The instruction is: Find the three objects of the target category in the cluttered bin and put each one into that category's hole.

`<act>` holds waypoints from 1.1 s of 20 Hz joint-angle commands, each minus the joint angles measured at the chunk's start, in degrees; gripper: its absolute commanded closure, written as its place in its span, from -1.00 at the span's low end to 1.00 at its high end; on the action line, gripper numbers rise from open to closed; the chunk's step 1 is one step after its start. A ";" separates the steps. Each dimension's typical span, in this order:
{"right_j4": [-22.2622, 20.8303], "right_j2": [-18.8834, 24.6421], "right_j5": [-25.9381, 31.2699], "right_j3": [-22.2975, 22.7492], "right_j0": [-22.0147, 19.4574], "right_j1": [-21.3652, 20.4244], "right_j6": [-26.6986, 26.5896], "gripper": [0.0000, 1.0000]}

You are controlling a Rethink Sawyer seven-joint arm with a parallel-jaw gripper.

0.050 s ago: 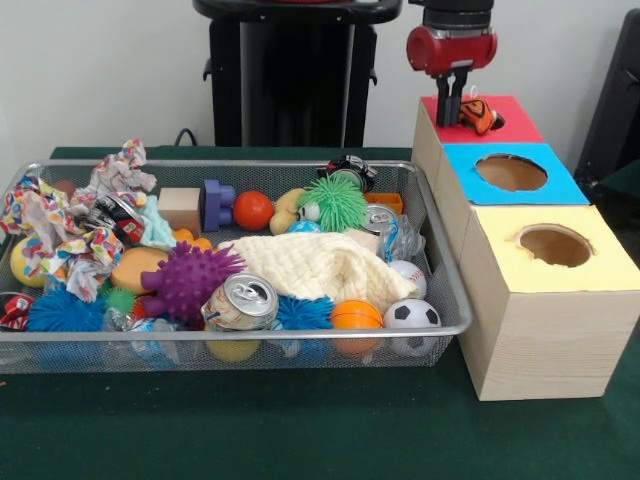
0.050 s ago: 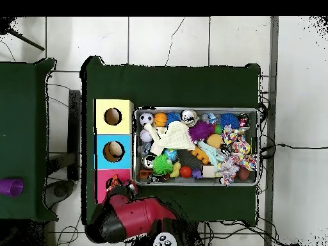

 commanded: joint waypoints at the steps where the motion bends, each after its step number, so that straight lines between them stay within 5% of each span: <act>1: 2.52 4.73 4.65 5.70 1.80 3.52 11.05 1.00; 10: 3.04 3.32 2.48 6.52 3.49 3.16 11.19 1.00; 17: 2.87 3.88 25.04 -2.65 1.45 -5.77 -0.08 1.00; 22: 1.70 5.24 24.47 -2.87 0.20 -5.08 1.11 1.00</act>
